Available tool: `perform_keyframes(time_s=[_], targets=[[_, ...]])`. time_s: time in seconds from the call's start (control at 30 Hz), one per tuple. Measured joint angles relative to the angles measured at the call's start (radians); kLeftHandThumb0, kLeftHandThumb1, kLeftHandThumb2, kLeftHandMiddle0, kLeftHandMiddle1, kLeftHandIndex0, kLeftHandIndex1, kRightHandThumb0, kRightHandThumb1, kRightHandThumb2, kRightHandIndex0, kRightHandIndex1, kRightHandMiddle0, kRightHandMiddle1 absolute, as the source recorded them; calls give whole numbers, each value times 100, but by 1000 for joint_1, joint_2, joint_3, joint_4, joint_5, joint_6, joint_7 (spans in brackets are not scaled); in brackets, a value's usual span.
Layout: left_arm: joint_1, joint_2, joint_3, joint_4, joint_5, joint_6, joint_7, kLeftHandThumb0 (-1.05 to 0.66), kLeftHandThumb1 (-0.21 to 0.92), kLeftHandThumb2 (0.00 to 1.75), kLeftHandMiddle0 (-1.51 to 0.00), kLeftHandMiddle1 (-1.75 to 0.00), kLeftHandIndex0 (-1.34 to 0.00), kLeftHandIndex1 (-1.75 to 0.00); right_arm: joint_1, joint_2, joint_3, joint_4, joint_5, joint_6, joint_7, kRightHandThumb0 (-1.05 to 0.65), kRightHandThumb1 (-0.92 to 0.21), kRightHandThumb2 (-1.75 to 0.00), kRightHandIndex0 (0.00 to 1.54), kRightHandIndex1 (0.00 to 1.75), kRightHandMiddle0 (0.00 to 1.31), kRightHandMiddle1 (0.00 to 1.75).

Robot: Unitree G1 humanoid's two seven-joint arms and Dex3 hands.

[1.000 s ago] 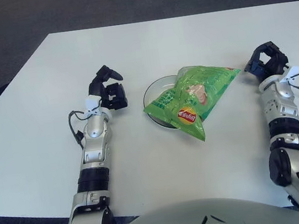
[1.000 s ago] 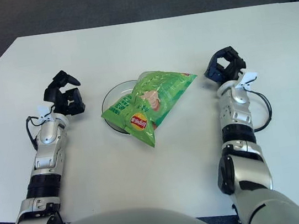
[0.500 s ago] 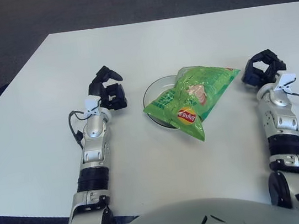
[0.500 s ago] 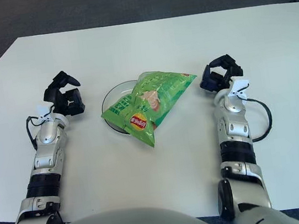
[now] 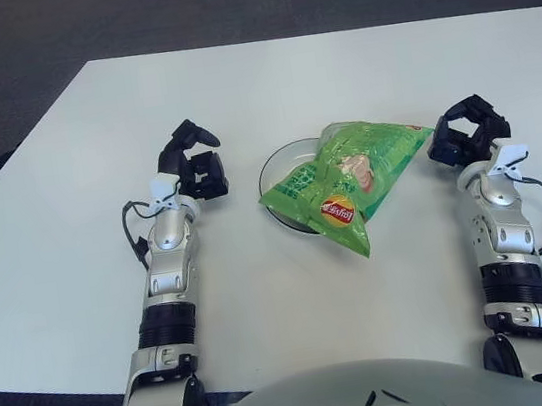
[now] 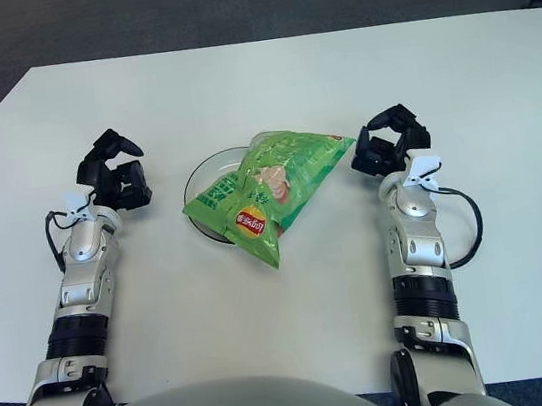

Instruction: Put the snack into the plate.

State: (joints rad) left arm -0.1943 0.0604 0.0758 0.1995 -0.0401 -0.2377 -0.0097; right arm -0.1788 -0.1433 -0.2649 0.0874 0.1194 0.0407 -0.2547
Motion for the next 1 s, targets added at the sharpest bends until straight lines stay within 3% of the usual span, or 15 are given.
perform_keyframes(time_s=[0.37, 1.0], targets=[[0, 0, 0, -3, 11, -16, 9, -52, 23, 142, -138, -175, -68, -175, 9, 10, 20, -24, 0, 19, -47, -51, -24, -142, 129, 175, 68, 175], [0, -1, -1, -2, 9, -21, 15, -48, 32, 132, -134, -175, -61, -175, 47, 35, 85, -111, 0, 91, -90, -50, -26, -139, 128, 175, 66, 175]])
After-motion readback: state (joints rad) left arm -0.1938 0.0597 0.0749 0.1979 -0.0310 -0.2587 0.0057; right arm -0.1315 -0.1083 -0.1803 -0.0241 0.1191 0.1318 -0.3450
